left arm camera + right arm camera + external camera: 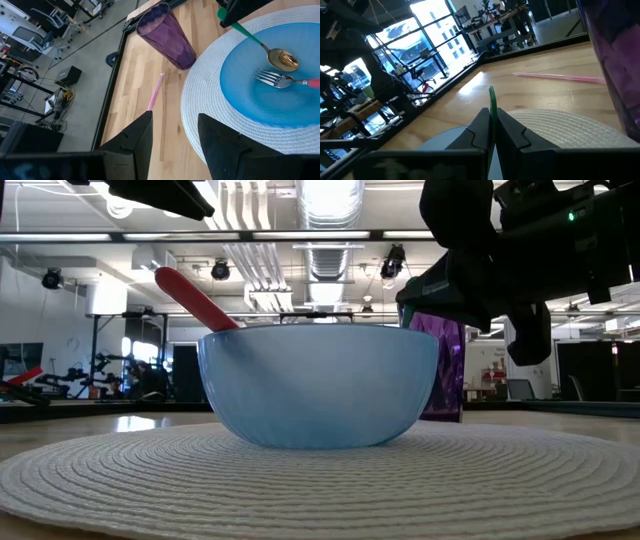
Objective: Pick & Place Utensil
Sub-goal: Put the green spoon in the blue bowl
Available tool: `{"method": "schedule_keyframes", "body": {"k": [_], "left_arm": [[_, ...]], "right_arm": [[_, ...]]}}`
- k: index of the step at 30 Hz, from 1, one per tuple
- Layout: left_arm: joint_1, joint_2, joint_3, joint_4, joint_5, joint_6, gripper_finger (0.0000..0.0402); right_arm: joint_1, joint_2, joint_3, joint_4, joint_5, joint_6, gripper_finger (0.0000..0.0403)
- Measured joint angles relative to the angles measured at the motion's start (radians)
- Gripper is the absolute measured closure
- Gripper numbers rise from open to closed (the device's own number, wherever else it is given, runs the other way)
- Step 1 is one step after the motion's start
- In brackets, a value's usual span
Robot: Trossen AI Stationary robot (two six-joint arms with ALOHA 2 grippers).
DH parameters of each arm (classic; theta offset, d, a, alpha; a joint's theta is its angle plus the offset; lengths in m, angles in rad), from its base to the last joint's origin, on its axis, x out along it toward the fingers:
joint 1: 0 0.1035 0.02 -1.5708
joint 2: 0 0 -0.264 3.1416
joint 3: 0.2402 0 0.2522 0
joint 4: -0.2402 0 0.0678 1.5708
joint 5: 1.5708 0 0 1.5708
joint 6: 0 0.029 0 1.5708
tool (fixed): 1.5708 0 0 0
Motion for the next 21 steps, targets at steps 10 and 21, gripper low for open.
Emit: {"method": "schedule_keyframes", "body": {"k": [10,21], "left_arm": [[0.0,0.0,0.0,0.0,0.0,0.013,0.0247],[0.0,0.0,0.0,0.0,0.0,0.014,0.0248]], "right_arm": [[0.0,0.0,0.0,-0.009,-0.001,-0.026,0.039],[-0.001,0.0,-0.003,-0.043,0.001,-0.011,0.0388]]}}
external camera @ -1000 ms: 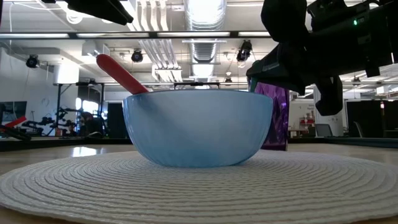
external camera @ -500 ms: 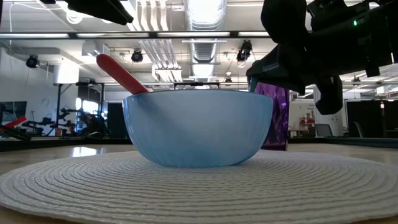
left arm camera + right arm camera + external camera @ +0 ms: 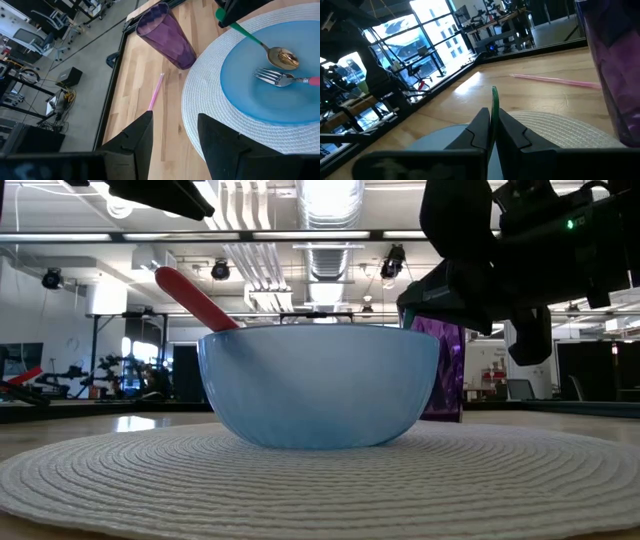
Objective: Pick & Place Utensil
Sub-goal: Put the green spoon in the blue bowl, then put the pink straw in the purple cup
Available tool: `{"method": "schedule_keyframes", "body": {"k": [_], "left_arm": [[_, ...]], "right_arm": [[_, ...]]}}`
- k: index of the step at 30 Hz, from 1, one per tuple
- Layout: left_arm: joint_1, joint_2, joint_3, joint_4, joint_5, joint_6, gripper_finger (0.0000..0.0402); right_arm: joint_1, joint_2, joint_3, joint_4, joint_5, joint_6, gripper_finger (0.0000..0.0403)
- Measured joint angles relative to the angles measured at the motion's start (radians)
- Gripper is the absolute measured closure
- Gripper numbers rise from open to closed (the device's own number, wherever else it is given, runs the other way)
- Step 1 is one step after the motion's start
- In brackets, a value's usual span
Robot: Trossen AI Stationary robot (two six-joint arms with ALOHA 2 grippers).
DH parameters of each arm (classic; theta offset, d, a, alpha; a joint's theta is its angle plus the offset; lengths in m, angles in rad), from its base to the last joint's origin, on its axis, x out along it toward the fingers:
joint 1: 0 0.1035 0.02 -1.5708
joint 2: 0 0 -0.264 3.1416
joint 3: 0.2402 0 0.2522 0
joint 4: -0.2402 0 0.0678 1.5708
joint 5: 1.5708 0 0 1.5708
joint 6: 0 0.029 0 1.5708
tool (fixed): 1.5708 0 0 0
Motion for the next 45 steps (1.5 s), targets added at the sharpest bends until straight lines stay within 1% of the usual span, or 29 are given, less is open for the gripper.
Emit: {"method": "schedule_keyframes", "body": {"k": [3,11,28,33,45], "left_arm": [[0.0,0.0,0.0,0.0,0.0,0.001,0.0248],[0.0,0.0,0.0,0.0,0.0,0.001,0.0248],[0.0,0.0,0.0,0.0,0.0,0.001,0.0248],[0.0,0.0,0.0,0.0,0.0,0.001,0.0248],[0.0,0.0,0.0,0.0,0.0,0.001,0.0248]], "right_arm": [[0.0,0.0,-0.003,-0.01,-0.002,0.003,0.0373],[0.001,0.0,-0.004,-0.006,-0.003,0.006,0.0309],[0.01,-0.012,-0.009,-0.004,-0.001,0.006,0.0238],[0.013,-0.045,-0.026,-0.003,-0.001,0.006,0.0226],[0.037,-0.136,-0.091,-0.005,-0.004,0.006,0.0225]]}}
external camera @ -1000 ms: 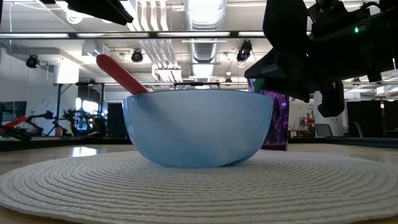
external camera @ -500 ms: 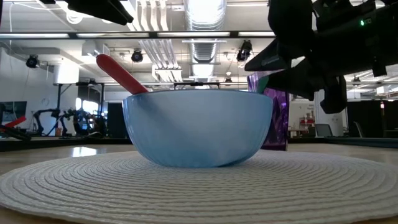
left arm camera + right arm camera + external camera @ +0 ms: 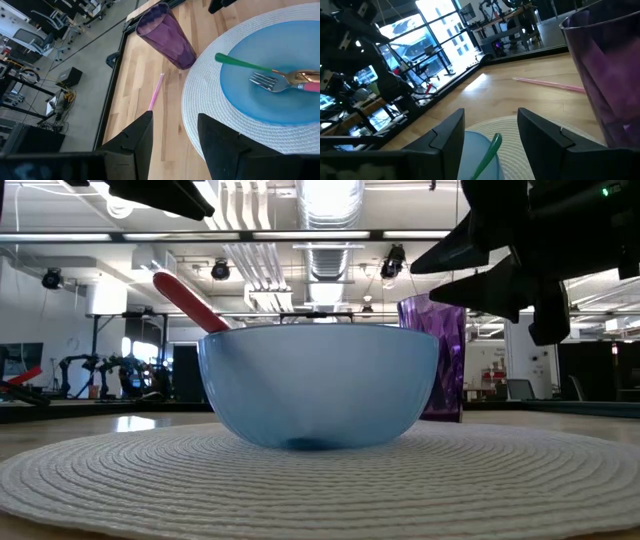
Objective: Pick & Place Utensil
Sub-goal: Put the pink straw in the purple cup
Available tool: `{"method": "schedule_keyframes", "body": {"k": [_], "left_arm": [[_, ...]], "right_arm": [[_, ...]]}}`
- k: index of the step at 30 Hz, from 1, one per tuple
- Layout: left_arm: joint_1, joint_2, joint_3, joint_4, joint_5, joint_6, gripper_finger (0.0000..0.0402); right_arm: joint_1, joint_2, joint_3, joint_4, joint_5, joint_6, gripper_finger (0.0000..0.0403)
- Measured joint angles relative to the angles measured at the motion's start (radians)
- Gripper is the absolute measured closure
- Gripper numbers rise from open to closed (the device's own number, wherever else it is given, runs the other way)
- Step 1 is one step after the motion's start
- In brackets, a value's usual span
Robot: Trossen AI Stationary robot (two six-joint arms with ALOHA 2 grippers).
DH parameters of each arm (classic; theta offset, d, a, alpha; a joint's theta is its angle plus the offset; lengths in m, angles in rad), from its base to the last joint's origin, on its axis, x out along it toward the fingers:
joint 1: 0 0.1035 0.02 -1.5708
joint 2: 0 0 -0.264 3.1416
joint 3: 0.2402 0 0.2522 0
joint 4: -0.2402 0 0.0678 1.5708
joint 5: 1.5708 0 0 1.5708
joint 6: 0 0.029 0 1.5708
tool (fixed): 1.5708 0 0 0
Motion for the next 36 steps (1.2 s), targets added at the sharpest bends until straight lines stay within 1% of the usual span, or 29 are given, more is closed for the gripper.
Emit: {"method": "schedule_keyframes", "body": {"k": [5,9,13,18,20,24,27,32,36], "left_arm": [[0.0,0.0,0.0,0.0,0.0,-0.006,0.0248],[0.016,0.0,0.0,0.002,0.0,-0.035,0.0248],[0.056,0.0,0.008,0.001,0.008,-0.068,0.0248],[0.132,0.0,0.037,0.002,0.125,-0.072,0.0248],[0.161,0.0,0.045,0.003,0.164,-0.07,0.0248],[0.218,0.0,0.057,0.004,0.184,-0.054,0.0245],[0.263,0.0,0.068,0.003,0.203,-0.046,0.0233],[0.355,0.0,0.092,0.004,0.307,-0.041,0.0196],[0.434,0.0,0.099,0.003,0.346,0.048,0.017]], "right_arm": [[0.006,-0.016,-0.004,-0.001,-0.001,-0.021,0.0225],[0.01,-0.062,-0.007,-0.001,-0.004,-0.108,0.0225],[0.012,-0.143,-0.017,-0.002,-0.023,-0.236,0.0225],[0.012,-0.267,-0.045,-0.005,-0.126,-0.319,0.0225],[0.014,-0.312,-0.059,-0.023,-0.138,-0.354,0.0225],[0.014,-0.402,-0.084,-0.066,-0.172,-0.4,0.0225],[0.014,-0.474,-0.109,-0.089,-0.185,-0.431,0.0225],[0.013,-0.602,-0.147,-0.11,-0.189,-0.506,0.0225],[0.009,-0.706,-0.182,-0.111,-0.184,-0.595,0.0225]]}}
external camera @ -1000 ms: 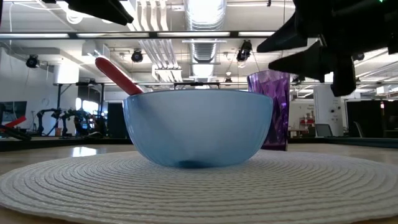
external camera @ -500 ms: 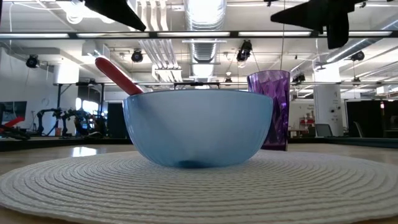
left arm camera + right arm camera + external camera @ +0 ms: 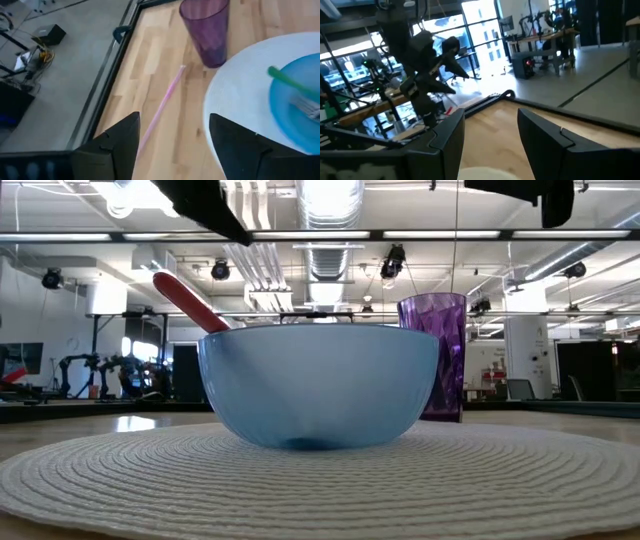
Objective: Pick & Place Utensil
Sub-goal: Put the pink straw in the purple cup
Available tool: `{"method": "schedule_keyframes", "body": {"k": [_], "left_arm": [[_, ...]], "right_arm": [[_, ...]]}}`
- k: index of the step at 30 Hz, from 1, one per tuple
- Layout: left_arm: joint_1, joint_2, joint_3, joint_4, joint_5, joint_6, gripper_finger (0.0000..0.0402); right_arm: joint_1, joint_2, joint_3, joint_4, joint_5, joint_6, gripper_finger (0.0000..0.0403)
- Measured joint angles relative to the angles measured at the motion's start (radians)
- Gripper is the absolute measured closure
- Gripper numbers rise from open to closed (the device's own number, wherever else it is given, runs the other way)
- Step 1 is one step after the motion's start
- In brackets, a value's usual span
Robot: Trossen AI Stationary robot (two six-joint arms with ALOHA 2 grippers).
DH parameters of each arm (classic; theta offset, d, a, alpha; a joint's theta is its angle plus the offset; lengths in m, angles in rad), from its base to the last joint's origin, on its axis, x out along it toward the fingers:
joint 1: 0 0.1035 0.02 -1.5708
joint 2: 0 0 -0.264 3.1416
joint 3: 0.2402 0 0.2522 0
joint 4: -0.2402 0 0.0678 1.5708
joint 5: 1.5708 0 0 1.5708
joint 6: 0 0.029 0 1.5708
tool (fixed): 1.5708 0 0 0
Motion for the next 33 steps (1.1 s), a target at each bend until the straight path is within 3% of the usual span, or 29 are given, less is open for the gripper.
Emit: {"method": "schedule_keyframes", "body": {"k": [8,14,26,33], "left_arm": [[0.239,0.002,0.003,0.001,0.269,0.148,0.0163],[0.4,0.024,0.005,0.002,0.388,0.215,0.0163],[0.511,0.219,0.115,-0.044,0.43,0.386,0.0163],[0.543,0.37,0.26,-0.209,0.468,0.442,0.0163]], "right_arm": [[-0.004,-0.193,-0.044,0.001,0.007,-0.178,0.0225],[-0.004,-0.285,-0.07,0.0,0.008,-0.235,0.0225],[-0.004,-0.333,-0.083,-0.001,0.019,-0.272,0.0225],[-0.005,-0.344,-0.084,0.0,0.132,-0.343,0.0225]]}}
